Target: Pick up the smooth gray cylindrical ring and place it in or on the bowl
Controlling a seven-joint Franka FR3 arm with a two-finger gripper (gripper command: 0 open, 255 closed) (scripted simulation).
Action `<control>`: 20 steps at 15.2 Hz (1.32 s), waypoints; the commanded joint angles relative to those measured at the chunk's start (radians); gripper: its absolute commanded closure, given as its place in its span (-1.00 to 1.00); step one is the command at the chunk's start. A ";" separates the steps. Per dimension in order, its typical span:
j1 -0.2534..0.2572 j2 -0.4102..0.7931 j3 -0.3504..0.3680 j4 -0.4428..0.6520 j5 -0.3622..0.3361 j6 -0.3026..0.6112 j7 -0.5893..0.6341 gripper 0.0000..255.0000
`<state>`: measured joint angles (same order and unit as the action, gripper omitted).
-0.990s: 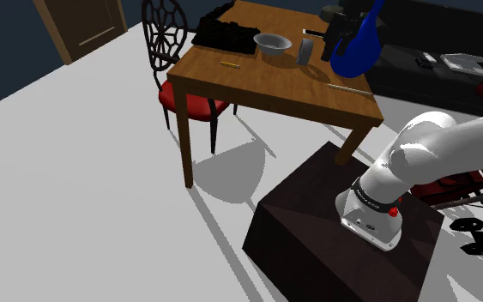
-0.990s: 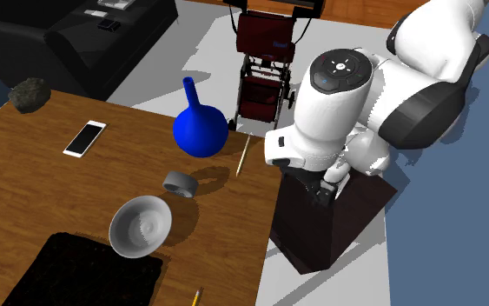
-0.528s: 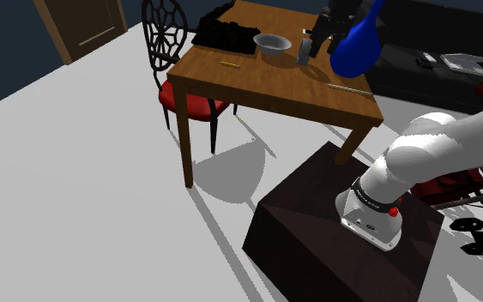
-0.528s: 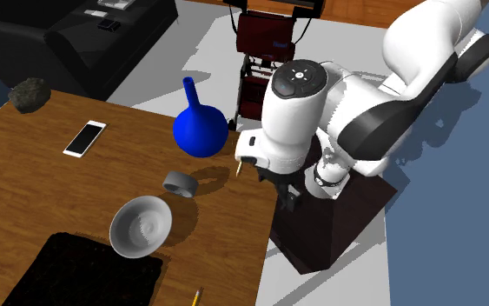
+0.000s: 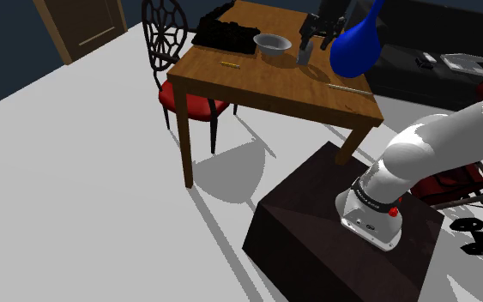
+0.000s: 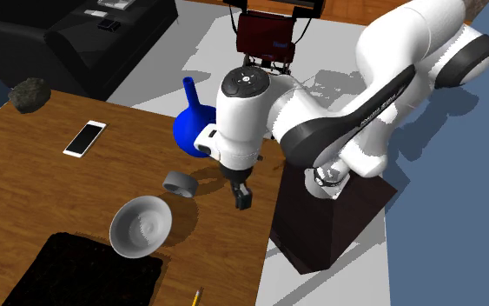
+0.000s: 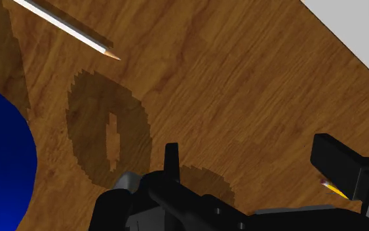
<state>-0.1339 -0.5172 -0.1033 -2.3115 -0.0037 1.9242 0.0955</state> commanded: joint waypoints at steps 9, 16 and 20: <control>-0.095 0.206 -0.072 0.091 -0.019 0.235 0.105 -1.00; -0.092 0.254 -0.077 0.045 -0.010 0.329 0.099 -1.00; -0.092 0.259 -0.078 0.041 -0.009 0.337 0.098 -1.00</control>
<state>-0.2255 -0.2591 -0.1808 -2.2696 -0.0133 2.2600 0.1940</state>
